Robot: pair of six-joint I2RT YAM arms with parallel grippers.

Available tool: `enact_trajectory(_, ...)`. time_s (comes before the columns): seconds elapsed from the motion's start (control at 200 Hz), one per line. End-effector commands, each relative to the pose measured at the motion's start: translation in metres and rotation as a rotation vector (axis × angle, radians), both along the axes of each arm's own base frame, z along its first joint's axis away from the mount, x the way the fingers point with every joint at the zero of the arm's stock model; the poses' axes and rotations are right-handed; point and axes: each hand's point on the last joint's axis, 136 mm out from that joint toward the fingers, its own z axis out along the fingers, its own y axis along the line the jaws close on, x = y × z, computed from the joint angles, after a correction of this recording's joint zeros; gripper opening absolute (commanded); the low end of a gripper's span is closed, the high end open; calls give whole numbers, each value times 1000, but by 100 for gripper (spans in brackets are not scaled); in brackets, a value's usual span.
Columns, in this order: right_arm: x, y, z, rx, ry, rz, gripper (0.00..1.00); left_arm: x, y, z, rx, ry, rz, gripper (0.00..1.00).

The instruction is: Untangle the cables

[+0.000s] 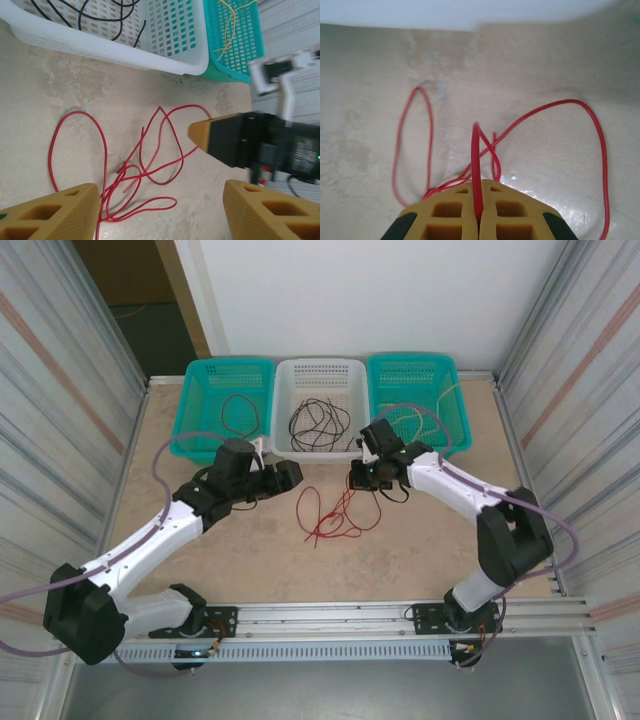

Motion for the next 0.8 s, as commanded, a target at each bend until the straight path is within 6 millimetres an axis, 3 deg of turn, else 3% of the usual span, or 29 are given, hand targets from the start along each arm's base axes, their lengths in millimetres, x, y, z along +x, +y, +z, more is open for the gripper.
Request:
enact_trajectory(0.0, -12, 0, 66, -22, -185, 91, 0, 2, -10, 13, -60, -54, -42, 65)
enact_trajectory(0.235, -32, -7, 126, 3, -331, 112, 0, 5, -35, 31, -132, -109, -121, 62)
enact_trajectory(0.401, -32, -5, 155, 50, -400, 116, 0, 0, -42, 26, -91, -94, -147, 64)
enact_trajectory(0.576, -30, -2, 167, 47, -431, 122, 0, 1, -28, 14, -25, -58, -87, 65)
enact_trajectory(0.796, -33, 8, 163, 77, -410, 144, 0, 4, -21, -5, 31, 6, -49, 65)
